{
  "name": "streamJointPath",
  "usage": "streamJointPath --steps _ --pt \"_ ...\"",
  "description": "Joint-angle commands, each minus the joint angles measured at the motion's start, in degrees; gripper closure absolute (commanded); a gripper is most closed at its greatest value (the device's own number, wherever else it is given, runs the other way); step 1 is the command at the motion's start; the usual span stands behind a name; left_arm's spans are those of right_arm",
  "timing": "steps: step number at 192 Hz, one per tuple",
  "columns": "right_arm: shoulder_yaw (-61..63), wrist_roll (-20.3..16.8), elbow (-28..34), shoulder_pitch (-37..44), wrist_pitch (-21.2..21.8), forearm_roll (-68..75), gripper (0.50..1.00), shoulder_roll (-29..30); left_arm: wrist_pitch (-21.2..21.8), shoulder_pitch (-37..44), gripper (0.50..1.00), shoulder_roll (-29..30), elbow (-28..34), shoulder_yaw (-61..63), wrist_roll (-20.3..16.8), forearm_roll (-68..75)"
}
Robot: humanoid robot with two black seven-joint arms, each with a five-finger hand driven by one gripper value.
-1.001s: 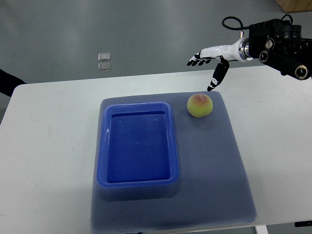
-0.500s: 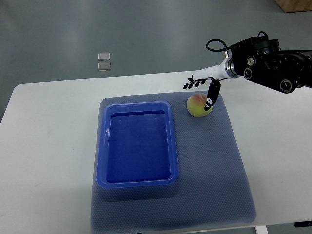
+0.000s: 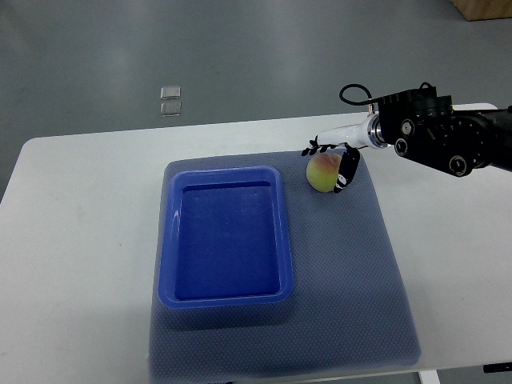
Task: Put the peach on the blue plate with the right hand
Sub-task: 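Close the right hand's fingers around the peach, then lift the peach up off the mat with the right hand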
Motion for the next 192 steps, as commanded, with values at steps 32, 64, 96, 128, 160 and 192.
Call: streamJointPath --steps 32,64,96,128,160,192 --pt "-0.1 0.2 -2.1 -2.8 -4.3 -0.3 0.646 1.5 0.0 0.0 0.500 0.0 0.0 0.0 0.0 0.0" --pt "-0.8 0.3 -2.6 -3.0 -5.0 -1.6 1.000 1.5 0.0 0.0 0.500 0.0 0.0 0.0 0.0 0.0" --pt "-0.7 0.2 -2.2 -1.8 -4.1 -2.6 1.000 1.3 0.0 0.0 0.500 0.0 0.0 0.0 0.0 0.0" --pt "0.2 0.2 4.9 9.9 -0.1 -1.5 1.000 -4.0 0.0 0.0 0.500 0.0 0.0 0.0 0.0 0.0" --pt "-0.3 0.1 15.9 26.8 7.4 5.4 1.000 -11.0 0.0 0.0 0.500 0.0 0.5 0.0 0.0 0.0" --pt "-0.7 0.1 23.1 35.9 10.7 7.8 1.000 -12.7 0.0 0.0 0.500 0.0 0.3 0.0 0.0 0.0"
